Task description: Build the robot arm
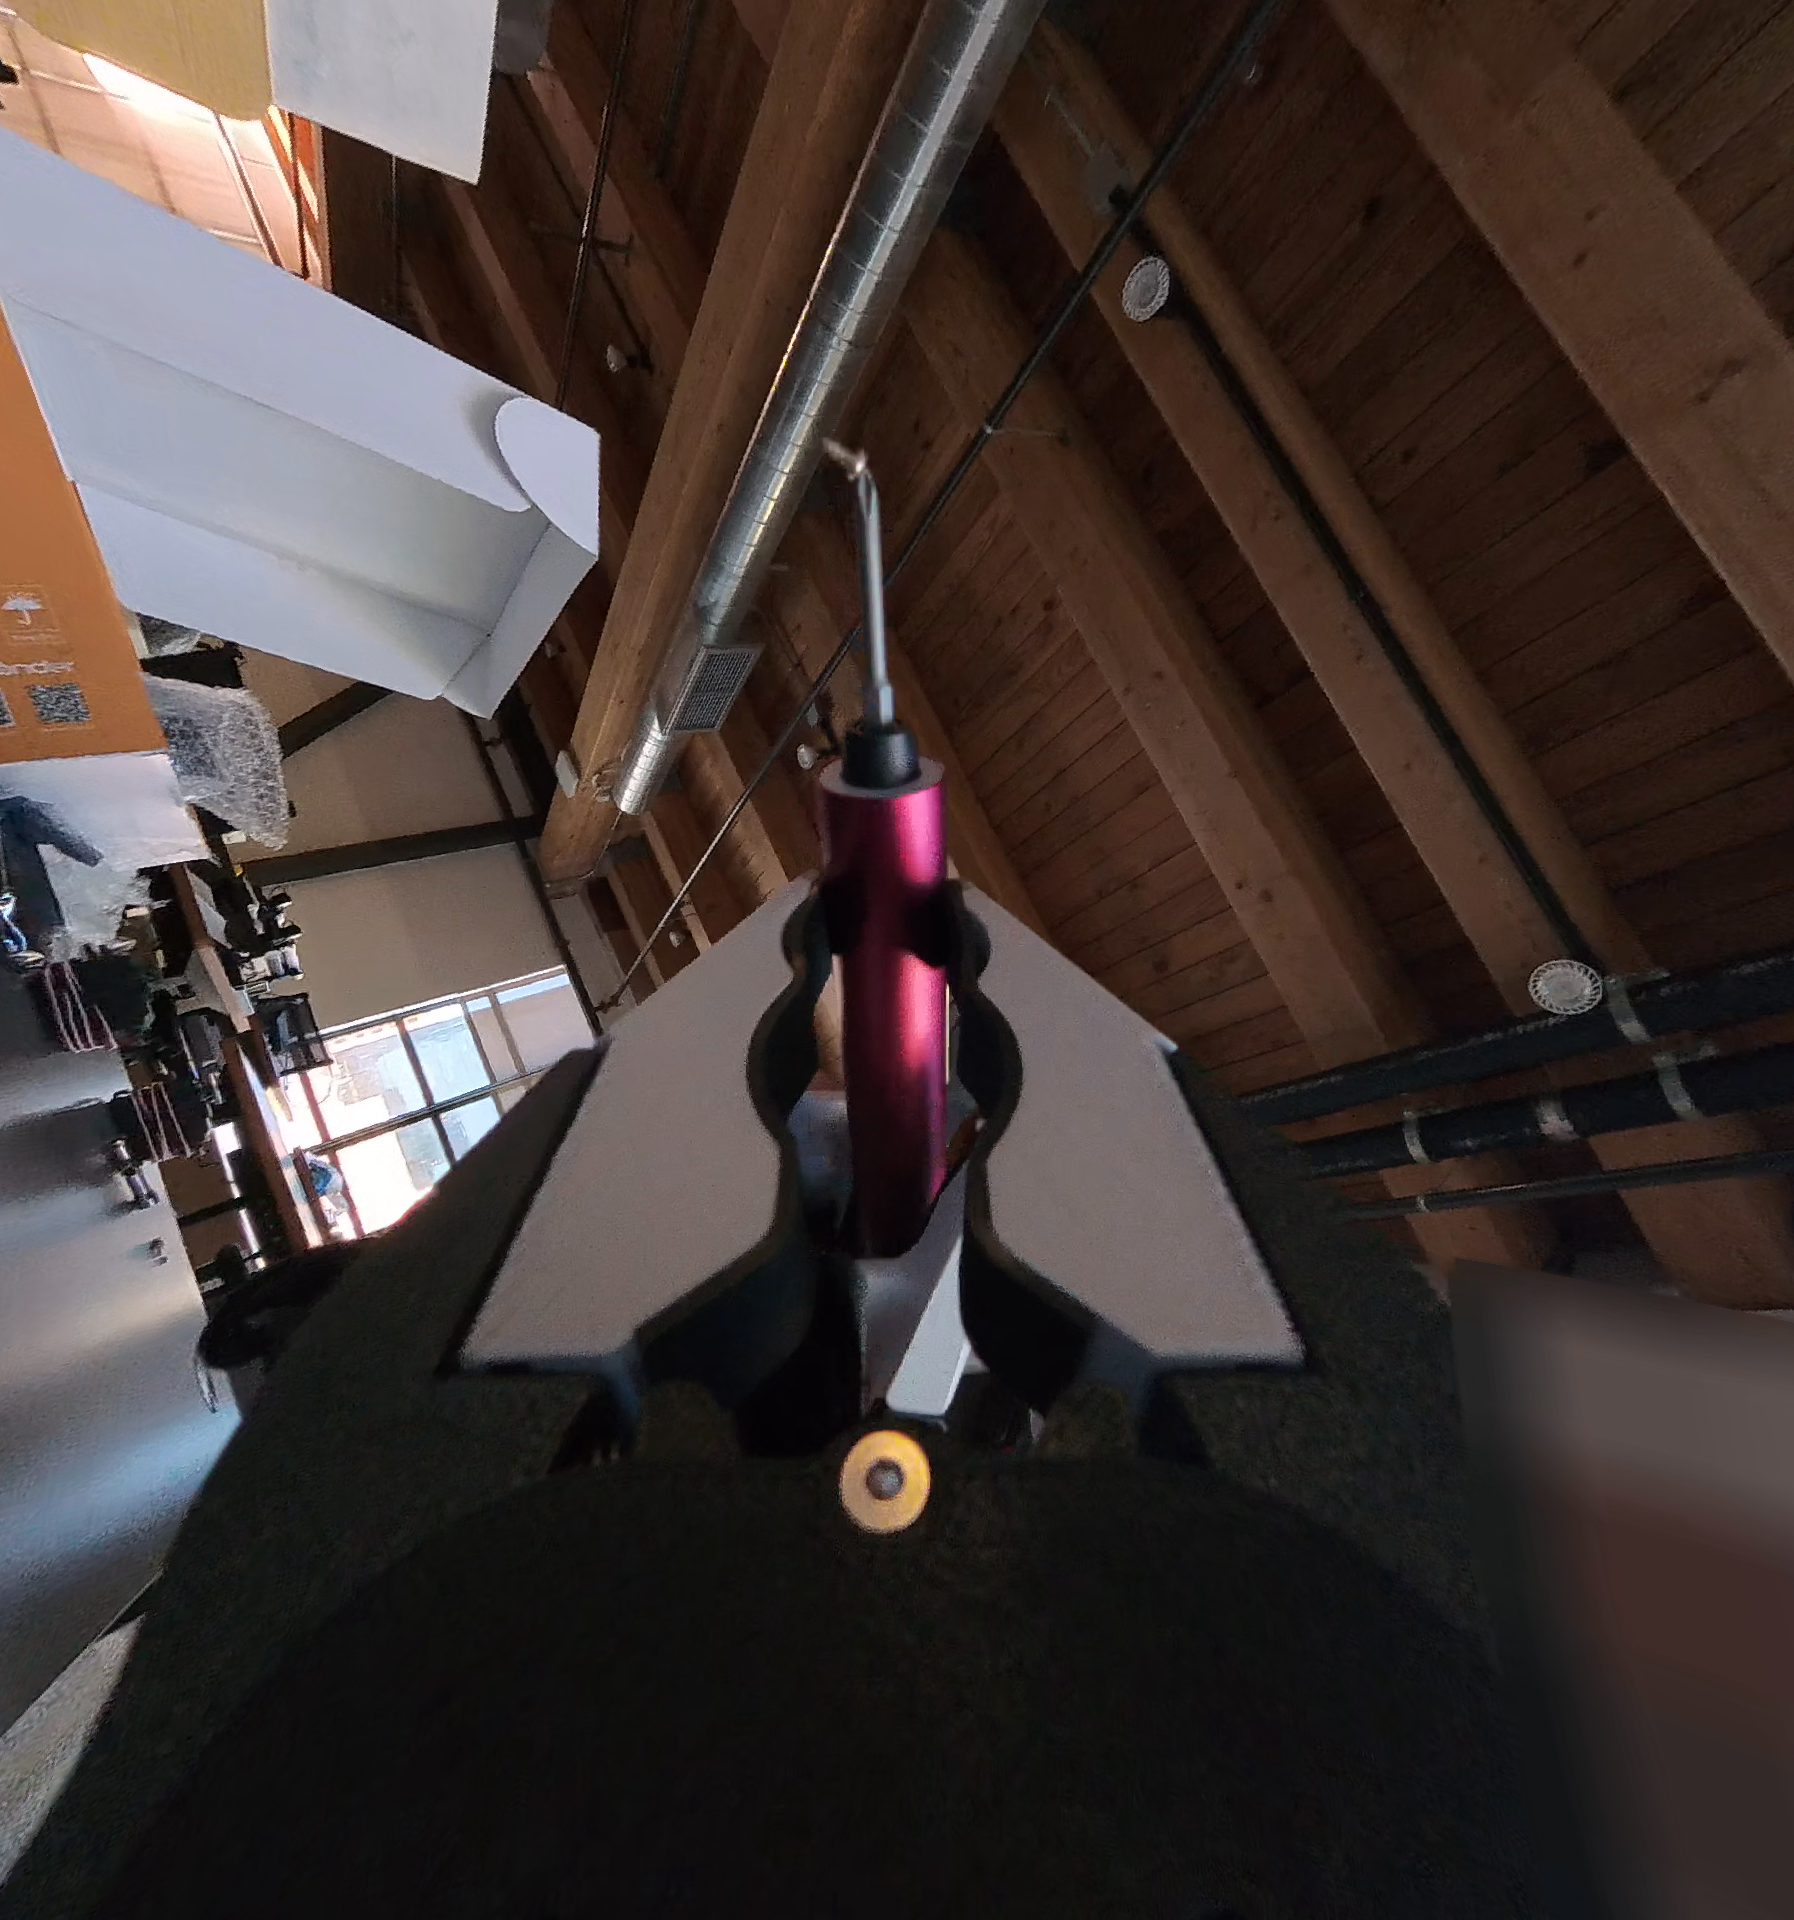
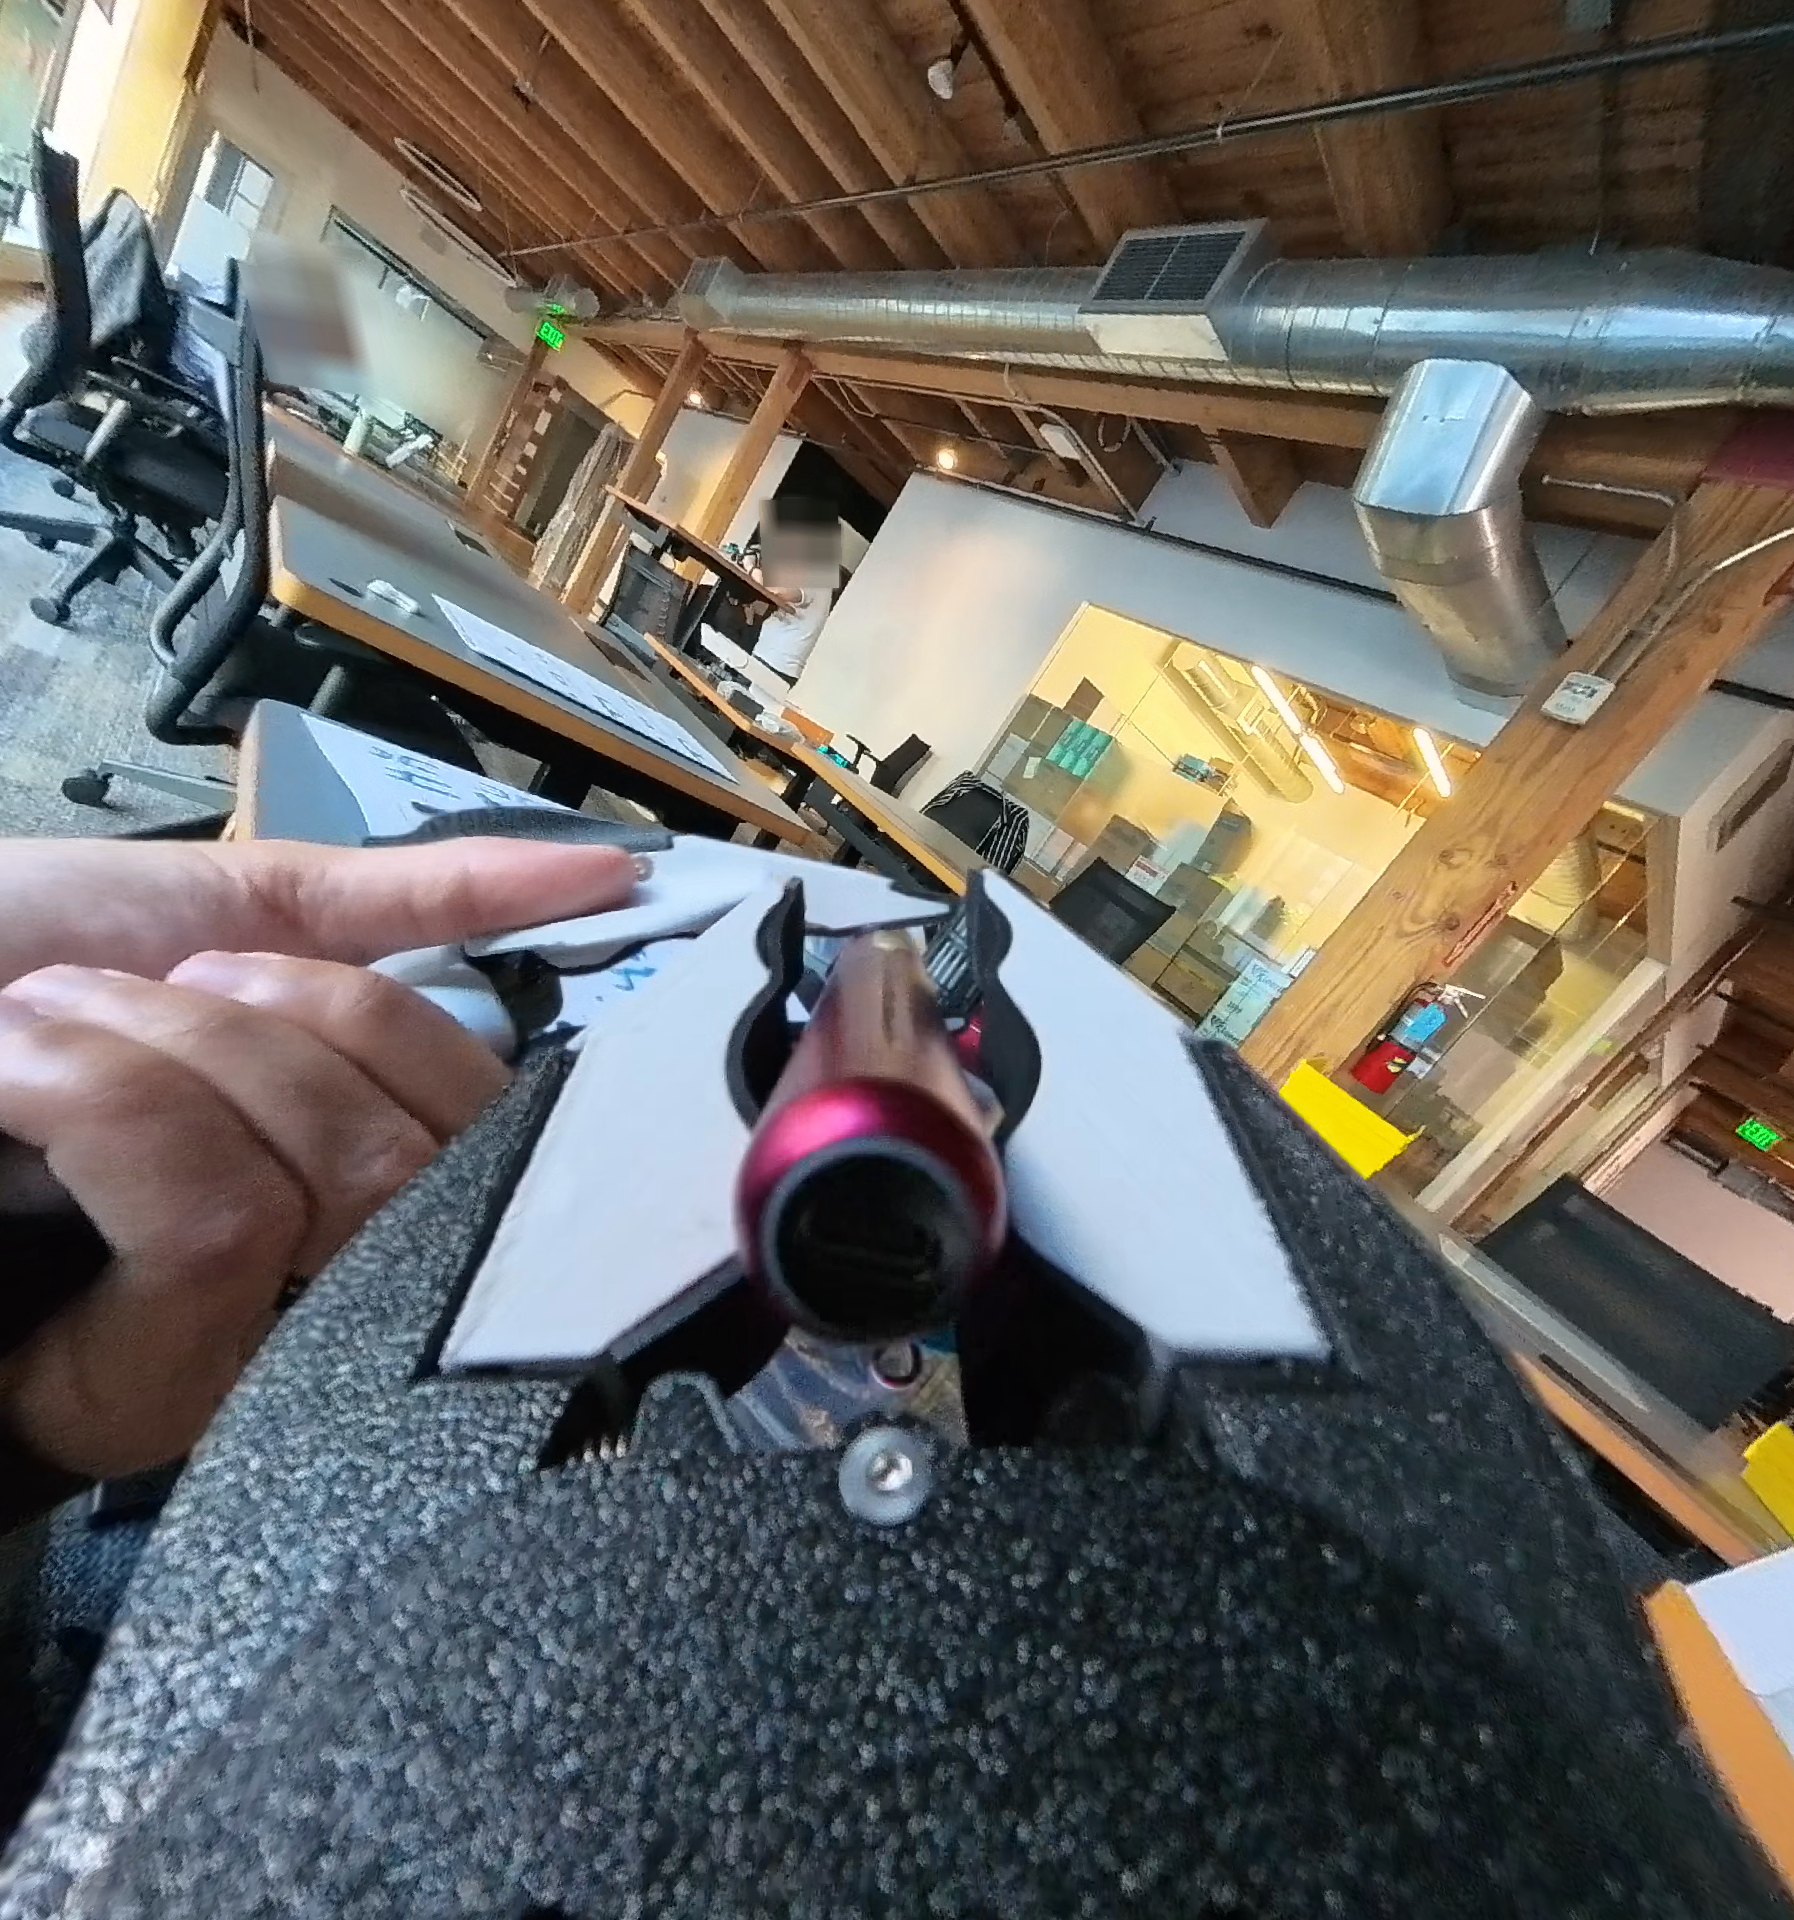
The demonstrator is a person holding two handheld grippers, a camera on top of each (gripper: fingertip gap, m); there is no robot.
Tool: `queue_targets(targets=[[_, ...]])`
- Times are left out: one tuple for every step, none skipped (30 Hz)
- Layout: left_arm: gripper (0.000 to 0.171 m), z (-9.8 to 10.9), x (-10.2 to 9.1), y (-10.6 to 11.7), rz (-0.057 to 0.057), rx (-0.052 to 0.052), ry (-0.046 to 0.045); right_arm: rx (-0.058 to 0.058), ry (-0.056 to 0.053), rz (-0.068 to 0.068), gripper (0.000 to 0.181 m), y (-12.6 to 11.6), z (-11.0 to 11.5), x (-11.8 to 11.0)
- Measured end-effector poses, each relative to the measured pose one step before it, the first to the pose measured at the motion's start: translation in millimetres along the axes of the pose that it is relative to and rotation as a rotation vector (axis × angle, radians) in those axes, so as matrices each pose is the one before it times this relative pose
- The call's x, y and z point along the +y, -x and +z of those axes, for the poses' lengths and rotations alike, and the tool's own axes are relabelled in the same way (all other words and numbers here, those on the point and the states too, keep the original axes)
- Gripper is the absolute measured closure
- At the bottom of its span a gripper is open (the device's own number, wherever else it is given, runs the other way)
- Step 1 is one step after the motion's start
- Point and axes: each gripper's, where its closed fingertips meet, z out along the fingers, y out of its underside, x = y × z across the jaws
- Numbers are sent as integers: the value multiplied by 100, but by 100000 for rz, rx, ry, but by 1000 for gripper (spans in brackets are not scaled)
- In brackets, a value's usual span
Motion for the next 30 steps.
queue_targets(targets=[[152, 19, -32, 36, 503, -786, -729, -508, 413, -329, 151, 209, 46, 83], [152, 24, -66, -51, 1384, -781, -814, 108, 617, -460, 151, 67, 47, 147], [152, 37, -71, -225, 1040, 228, -996, -182, 544, -63, 151, 62, 26, 141], [152, 59, 60, -156, 2193, -715, -277, -515, -23, 692, 152, 70, 2, -6], [152, 29, 64, -139, 4614, -1786, -842, -58, -630, 844, 154, -6, -57, -142], [152, -13, 45, -483, 4613, 104, -1561, 82, -40, 842, 154, -45, -14, -47], [152, 21, 202, -583, 3009, 973, -150, -77, -560, 1007, 156, -59, -52, -111], [152, 110, 464, -555, 2105, 1202, 1588, 120, -132, 929, 157, -111, -37, -51], [153, 147, 660, -249, 2557, -432, 2305, -142, 542, 714, 156, -59, 39, 70], [152, 99, 569, -119, 1128, -482, 1045, 624, -371, 310, 156, -128, -32, -66], [152, 40, 464, -47, -88, -465, 866, 1152, -1877, -133, 159, -166, -201, -338], [152, 23, 271, -136, 713, 243, 340, 1045, -1933, -595, 158, -124, -236, -380], [151, 37, 114, -123, 987, 600, -128, 442, -652, -623, 158, -13, -109, -204], [151, 9, -23, 102, -17, -20, -706, 723, 199, -586, 158, -24, -15, -49], [151, -9, -95, 205, -427, -303, -786, 377, 1269, -61, 160, -8, 71, 154], [151, -9, 14, 170, 1, -226, -95, -31, 725, 789, 158, -44, 27, 96], [151, -33, 7, 29, 555, 96, -475, -725, 321, 1300, 158, -8, -18, 49], [150, -27, 31, 25, 639, 17, -440, -1084, 617, 1376, 160, 11, -14, 46], [150, -11, 34, -45, -428, 769, 201, -672, 827, 959, 158, 7, -35, -3], [150, 13, 46, -71, -1307, 1469, 699, -97, 842, -270, 158, 16, -18, -26], [150, 52, 66, -83, -881, 1808, 1191, 718, 659, -1760, 158, -25, -35, -48], [150, 17, 46, -52, 213, 1335, 1761, 1158, 554, -2729, 161, -20, -23, -42], [149, -70, 19, 10, 2275, 476, 2059, 432, 963, -2285, 158, 71, -6, 85], [148, -233, -18, 163, 4869, -1559, 2069, -851, 511, -1343, 158, 177, -39, 129], [144, -506, -273, 434, 7362, -4625, 973, -890, -98, -264, 158, 165, -121, 159], [135, -897, -747, 1020, 9207, -9342, -802, 277, -104, -198, 158, -17, -228, 246], [132, -1165, -1215, 1123, 10030, -9821, -2848, -508, 727, -1033, 160, 31, -232, 416], [132, -1205, -1556, 1000, 9017, -8080, -3983, -927, 2026, -2476, 160, 62, -152, 679], [132, -1024, -1590, 907, 8128, -6543, -3116, 127, 2924, -5260, 158, -43, -58, 945], [132, -772, -1466, 790, 7956, -5188, -1403, 318, 2149, -7121, 160, -31, 38, 945]])
